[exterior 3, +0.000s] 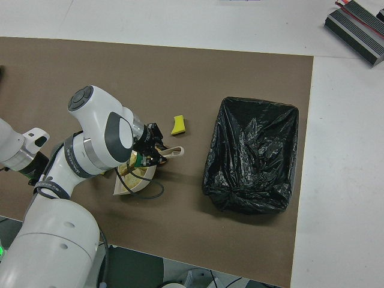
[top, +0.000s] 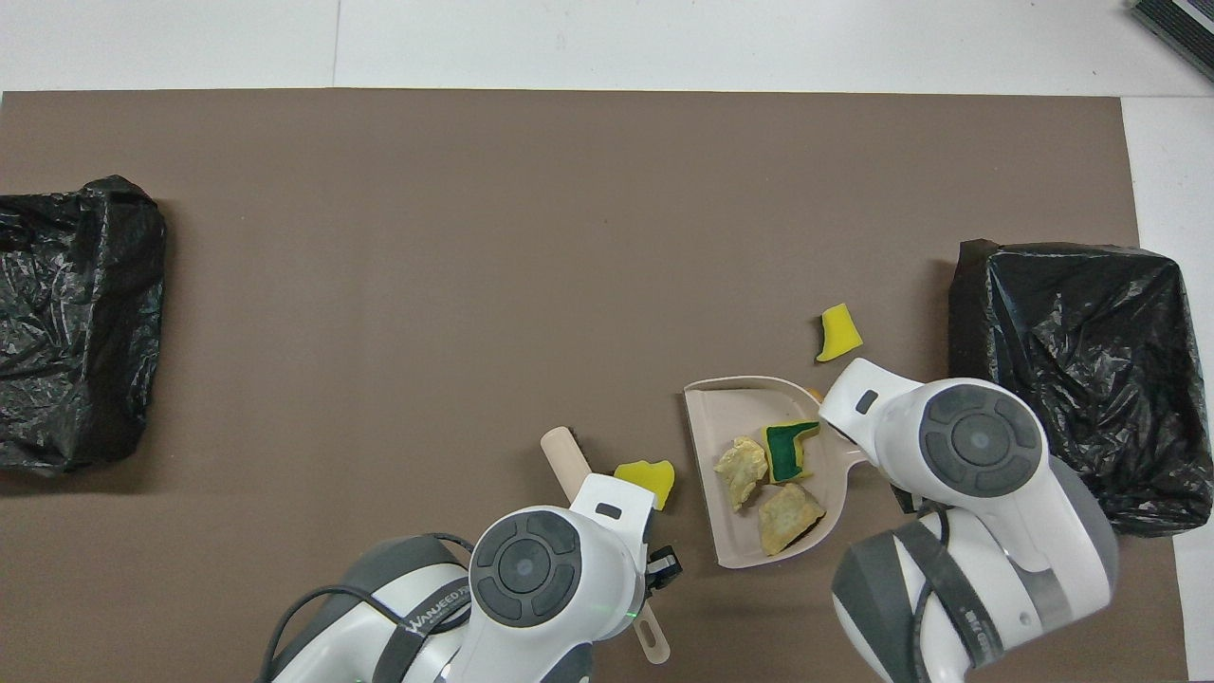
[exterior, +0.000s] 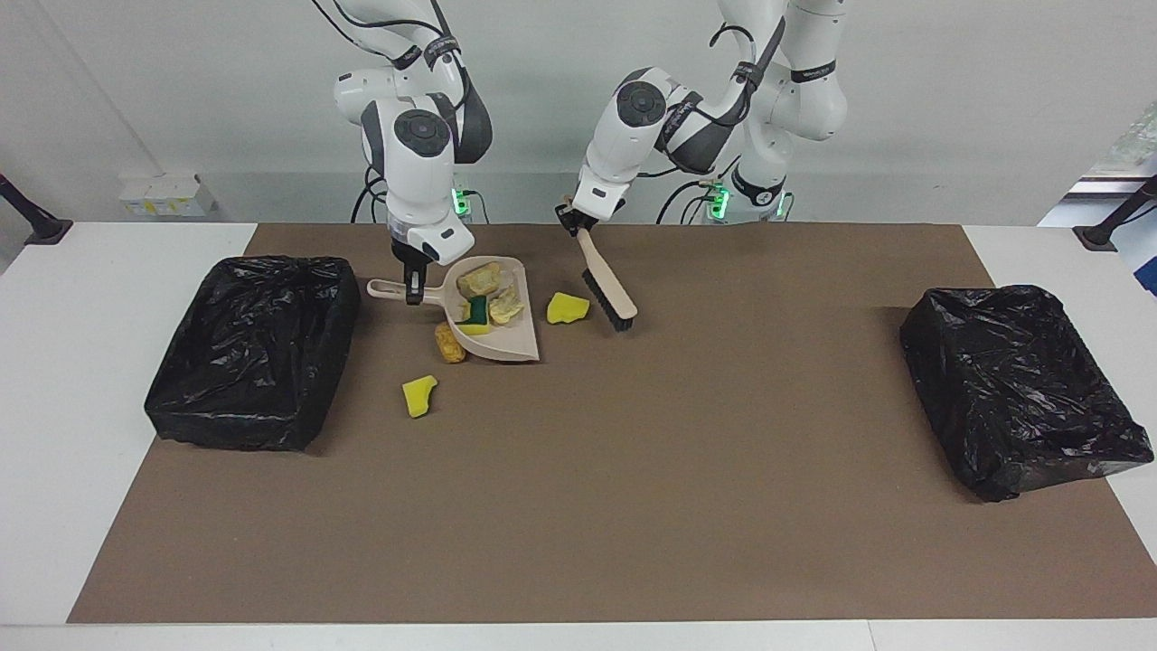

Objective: Sweep and dump trash in bin

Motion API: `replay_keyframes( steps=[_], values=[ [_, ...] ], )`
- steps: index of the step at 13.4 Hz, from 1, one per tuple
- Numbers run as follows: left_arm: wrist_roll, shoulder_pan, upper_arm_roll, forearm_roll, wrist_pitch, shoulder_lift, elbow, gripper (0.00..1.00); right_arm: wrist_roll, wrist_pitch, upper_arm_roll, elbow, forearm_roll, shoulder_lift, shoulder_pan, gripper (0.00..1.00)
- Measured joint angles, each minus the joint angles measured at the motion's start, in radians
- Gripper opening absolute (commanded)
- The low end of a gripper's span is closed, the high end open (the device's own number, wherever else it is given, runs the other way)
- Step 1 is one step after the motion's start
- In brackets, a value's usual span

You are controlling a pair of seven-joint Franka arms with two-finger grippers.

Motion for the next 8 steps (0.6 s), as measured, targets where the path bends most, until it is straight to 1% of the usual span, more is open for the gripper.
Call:
replay_keyframes(
  steps=[1, 3, 5, 8],
  values=[
    [0.000, -0.003, 0.001, -0.019, 0.018, 0.001, -0.005, 0.00, 0.015, 0.000, 0.000, -0.012, -0.007, -0.012, 0.003, 0.00],
    [0.000, -0.018, 0.001, -0.049, 0.092, 0.008, -0.041, 0.00, 0.073, 0.000, 0.001, -0.025, -0.012, -0.020, 0.027, 0.00],
    [0.000, -0.031, 0.000, -0.085, 0.138, 0.016, -0.063, 0.00, 0.155, 0.000, 0.002, -0.035, -0.013, -0.019, 0.076, 0.00],
    [0.009, -0.032, 0.000, -0.137, 0.195, 0.021, -0.065, 0.00, 0.252, 0.000, 0.004, -0.038, -0.015, -0.009, 0.137, 0.00]
  ],
)
